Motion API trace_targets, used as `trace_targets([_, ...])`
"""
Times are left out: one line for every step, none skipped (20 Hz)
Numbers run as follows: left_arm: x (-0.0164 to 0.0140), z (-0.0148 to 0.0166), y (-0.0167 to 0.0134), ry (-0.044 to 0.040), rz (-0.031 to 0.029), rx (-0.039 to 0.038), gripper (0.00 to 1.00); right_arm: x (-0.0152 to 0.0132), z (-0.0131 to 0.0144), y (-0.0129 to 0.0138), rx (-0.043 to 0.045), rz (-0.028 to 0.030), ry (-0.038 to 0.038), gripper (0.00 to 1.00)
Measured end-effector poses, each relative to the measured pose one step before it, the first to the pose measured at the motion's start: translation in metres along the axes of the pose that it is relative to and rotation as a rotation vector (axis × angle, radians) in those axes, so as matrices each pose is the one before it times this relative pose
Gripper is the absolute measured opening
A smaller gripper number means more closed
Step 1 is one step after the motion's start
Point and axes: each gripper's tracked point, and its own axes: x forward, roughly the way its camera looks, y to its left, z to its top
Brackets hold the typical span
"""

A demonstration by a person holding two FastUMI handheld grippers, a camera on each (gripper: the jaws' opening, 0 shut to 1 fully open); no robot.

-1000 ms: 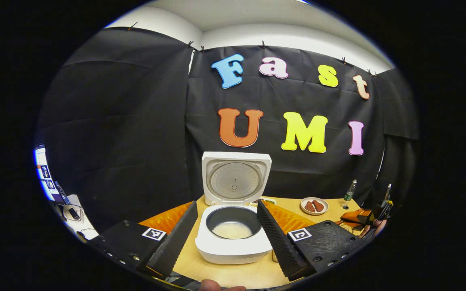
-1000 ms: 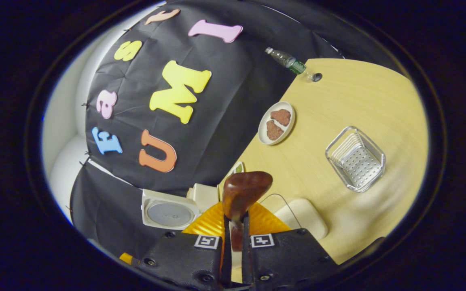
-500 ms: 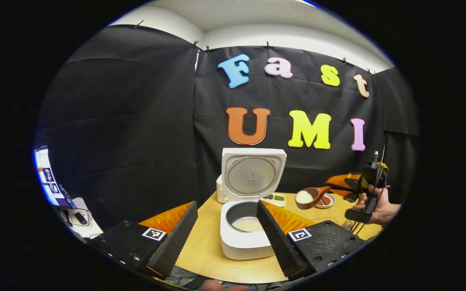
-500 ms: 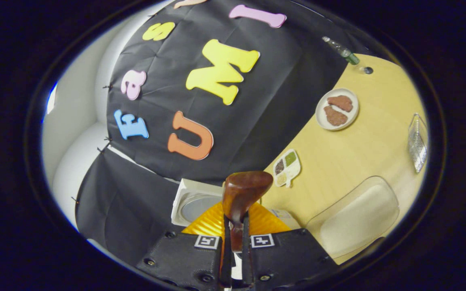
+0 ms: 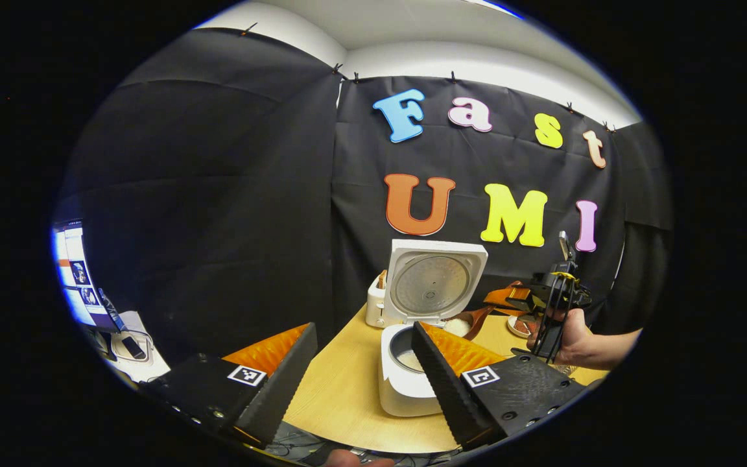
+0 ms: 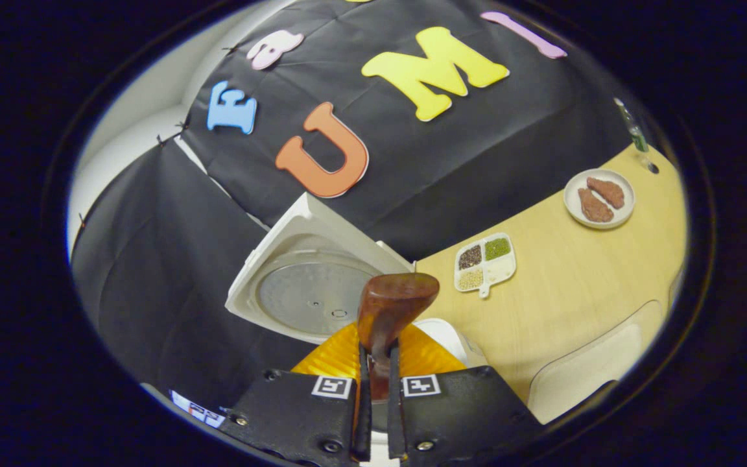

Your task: Close the left gripper, press the button to open the rice cooker; take a wooden spoon from the chopstick holder with the right hand, scoop a spoonful of rice and pour it into the rice cooker, then put the wooden spoon back into the chopstick holder.

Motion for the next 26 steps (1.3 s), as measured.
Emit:
trace_targets([0.00151, -0.00125, 0.00276, 0.00284, 0.00301, -0.00052, 0.94, 0.00314, -0.00152, 0.00197, -0.03802, -0.00823, 0.00395, 0.15])
trace_targets([0.00114, -0.00177, 0.00276, 0.0036, 0.00237, -0.00131, 0.94, 0.00156, -0.00243, 0.00045, -0.04231, -0.00989, 0.00622, 0.15])
trace_targets([0.00086, -0.00356, 0.00061, 0.00576, -0.00025, -0.00427, 0.94, 0.00325, -0.00282, 0.00079, -0.0486, -0.01414, 0.01099, 0.15])
trace_targets([0.00018, -0.00176, -0.00059, 0.00456, -0.00587, -0.00352, 0.94, 0.00198, -0.00346, 0.00065, -0.0531, -0.00906, 0.01546, 0.15])
trace_targets([0.00096, -0.00085, -0.00238, -0.00005, -0.00776, 0.00095, 0.94, 0.00125, -0.00255, 0.00252, -0.056, -0.00699, 0.01322, 0.15])
trace_targets([0.00009, -0.00016, -0.00093, -0.00571, -0.00696, 0.00832, 0.94, 0.00016, -0.00161, 0.00338, -0.05586, -0.00203, 0.00492, 0.15])
trace_targets([0.00129, -0.00081, 0.00069, -0.00462, -0.00202, 0.01248, 0.94, -0.00052, -0.0005, 0.00278, -0.05673, -0.00741, 0.00217, 0.15])
trace_targets([0.00034, -0.00316, -0.00017, 0.00264, 0.00216, 0.01133, 0.94, -0.00151, -0.0017, 0.00394, -0.05169, -0.00287, -0.00211, 0.15])
trace_targets([-0.00046, -0.00259, 0.00184, -0.00049, 0.00137, 0.00591, 0.94, -0.00204, 0.00057, 0.00568, -0.04868, 0.00146, -0.00675, 0.15])
trace_targets([-0.00226, 0.00057, -0.0012, -0.00359, -0.0051, -0.00321, 0.94, -0.00318, 0.00105, 0.00539, -0.0451, 0.00192, -0.00593, 0.15])
trace_targets([-0.00139, 0.00024, -0.00243, -0.00211, -0.00477, -0.00547, 0.94, -0.00125, 0.00112, 0.00468, -0.04146, -0.00002, -0.00305, 0.15])
trace_targets([-0.00073, -0.00189, -0.00282, 0.00107, -0.00296, -0.00352, 0.94, 0.00005, -0.00005, 0.00336, -0.03396, -0.00224, -0.00274, 0.15])
trace_targets([-0.00232, -0.0006, -0.00038, 0.00108, -0.001, -0.00097, 0.94, -0.00106, 0.00157, 0.00353, -0.03264, -0.00223, -0.00085, 0.15])
trace_targets([-0.0018, -0.0018, 0.00007, -0.00165, -0.00033, 0.00096, 0.94, -0.00163, 0.00164, 0.0027, -0.03397, -0.00328, -0.00391, 0.15])
trace_targets([-0.00233, -0.0025, 0.00108, 0.00043, 0.00017, 0.0006, 0.94, -0.00204, 0.00199, 0.00278, -0.03962, -0.00436, -0.00403, 0.15])
trace_targets([-0.00169, -0.00035, -0.00177, -0.00136, 0.00014, 0.00011, 0.94, -0.00315, 0.00259, 0.00329, -0.04723, -0.00635, -0.00623, 0.15])
trace_targets([-0.00185, -0.00005, -0.00067, -0.00097, -0.0004, 0.00015, 0.94, -0.00308, 0.00384, 0.00389, -0.04992, -0.0026, -0.00944, 0.15])
trace_targets([-0.00183, -0.00082, 0.00056, -0.00148, -0.00045, 0.00028, 0.94, -0.00387, 0.00367, 0.00378, -0.04893, 0.00161, -0.0122, 0.15])
trace_targets([-0.00161, -0.00026, -0.00105, -0.0002, -0.00161, 0.00165, 0.94, -0.0034, 0.00454, 0.0043, -0.04645, 0.00204, -0.01194, 0.15])
trace_targets([-0.00153, -0.00048, -0.00071, -0.00336, -0.00081, 0.00481, 0.94, -0.00187, 0.0025, 0.00193, -0.04664, 0.0015, -0.01043, 0.15])
trace_targets([-0.00252, -0.00029, 0.0018, -0.00353, 0.00063, 0.00663, 0.94, -0.00126, 0.00401, 0.0019, -0.04742, -0.00051, -0.00823, 0.15])
trace_targets([-0.00137, 0.00002, 0.00041, -0.00373, 0.00186, 0.00552, 0.94, -0.00057, 0.001, 0.00347, -0.04671, -0.0008, -0.00532, 0.15])
trace_targets([-0.00011, 0.0006, 0.00142, -0.00457, 0.0023, 0.003, 0.94, -0.00056, 0.00142, 0.00315, -0.04051, 0.00107, -0.00255, 0.15])
trace_targets([-0.00109, 0.0004, -0.00036, -0.00142, 0.00138, -0.00075, 0.94, 0.00007, -0.00096, 0.00179, -0.02703, 0.00413, -0.00121, 0.15])
trace_targets([-0.00086, 0.00026, -0.00042, -0.00392, 0.00225, -0.0018, 0.94, -0.00086, 0.00063, 0.00252, -0.01748, 0.00426, -0.0012, 0.15])
trace_targets([-0.00154, -0.00011, -0.00022, -0.00124, 0.00072, -0.00206, 0.94, -0.00009, 0.00032, 0.00236, -0.01228, 0.00436, -0.00023, 0.15])
